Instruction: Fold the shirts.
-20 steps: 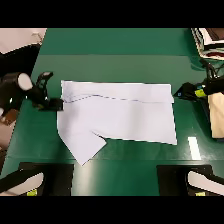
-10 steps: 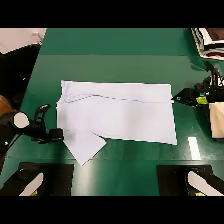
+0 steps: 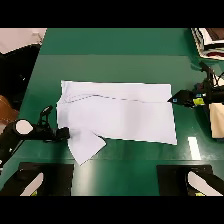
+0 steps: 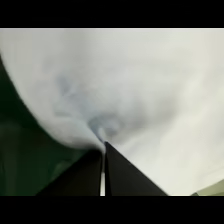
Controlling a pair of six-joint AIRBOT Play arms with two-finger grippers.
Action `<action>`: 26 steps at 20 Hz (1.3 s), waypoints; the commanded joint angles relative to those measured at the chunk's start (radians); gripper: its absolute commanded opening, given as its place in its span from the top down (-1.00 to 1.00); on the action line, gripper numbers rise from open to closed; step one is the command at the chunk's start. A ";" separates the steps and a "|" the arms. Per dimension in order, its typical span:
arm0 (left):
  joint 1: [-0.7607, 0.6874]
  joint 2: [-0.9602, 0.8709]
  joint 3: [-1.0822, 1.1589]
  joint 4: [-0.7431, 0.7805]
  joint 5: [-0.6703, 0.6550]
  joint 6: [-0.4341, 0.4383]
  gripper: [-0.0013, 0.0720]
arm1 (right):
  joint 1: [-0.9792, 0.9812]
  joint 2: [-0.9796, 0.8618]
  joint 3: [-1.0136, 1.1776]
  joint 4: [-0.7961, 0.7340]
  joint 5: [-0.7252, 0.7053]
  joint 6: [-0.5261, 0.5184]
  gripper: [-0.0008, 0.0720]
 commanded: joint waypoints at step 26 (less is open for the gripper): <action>0.000 0.261 0.187 0.119 -0.461 -0.009 0.91 | -0.130 0.235 -0.396 -0.303 0.216 0.029 0.93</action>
